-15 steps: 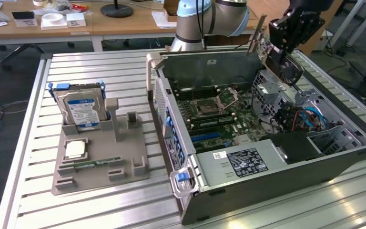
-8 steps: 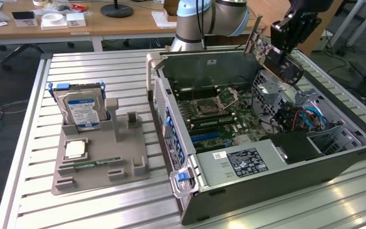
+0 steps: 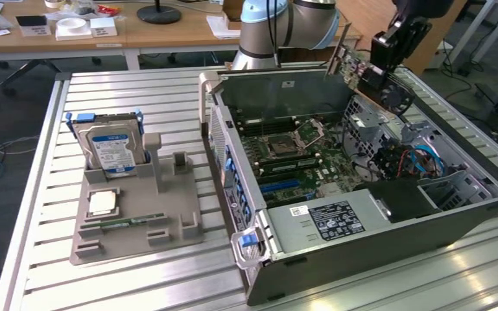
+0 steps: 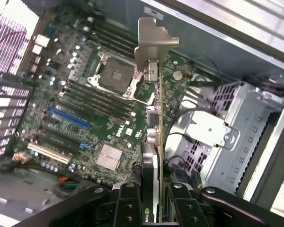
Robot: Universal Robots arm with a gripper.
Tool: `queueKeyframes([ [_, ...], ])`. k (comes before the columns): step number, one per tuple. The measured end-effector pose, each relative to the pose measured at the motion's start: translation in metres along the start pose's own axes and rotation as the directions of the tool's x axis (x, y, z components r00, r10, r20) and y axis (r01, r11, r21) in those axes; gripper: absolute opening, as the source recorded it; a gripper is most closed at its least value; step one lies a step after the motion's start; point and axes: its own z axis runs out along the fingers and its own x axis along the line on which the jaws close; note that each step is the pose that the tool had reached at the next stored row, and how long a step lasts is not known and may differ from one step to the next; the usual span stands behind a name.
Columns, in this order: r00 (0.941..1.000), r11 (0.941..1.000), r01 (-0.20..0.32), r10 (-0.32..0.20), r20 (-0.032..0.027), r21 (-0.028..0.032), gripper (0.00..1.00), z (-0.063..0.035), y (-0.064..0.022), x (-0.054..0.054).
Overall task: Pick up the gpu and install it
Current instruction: 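Insert the gpu into the slot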
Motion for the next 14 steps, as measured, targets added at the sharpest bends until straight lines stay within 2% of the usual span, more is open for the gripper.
queueKeyframes([
  [3,0.9986,0.9985,0.054,-0.054,-0.0018,-0.0019,0.27,0.0006,0.0000,0.0000],
  [6,0.9941,0.9941,0.108,-0.108,-0.0034,-0.0040,0.27,0.0012,0.0000,0.0001],
  [10,0.9840,0.9840,0.178,-0.178,-0.0052,-0.0068,0.27,0.0019,0.0000,0.0001],
  [14,0.9698,0.9698,0.244,-0.244,-0.0068,-0.0095,0.27,0.0026,-0.0001,0.0001],
])
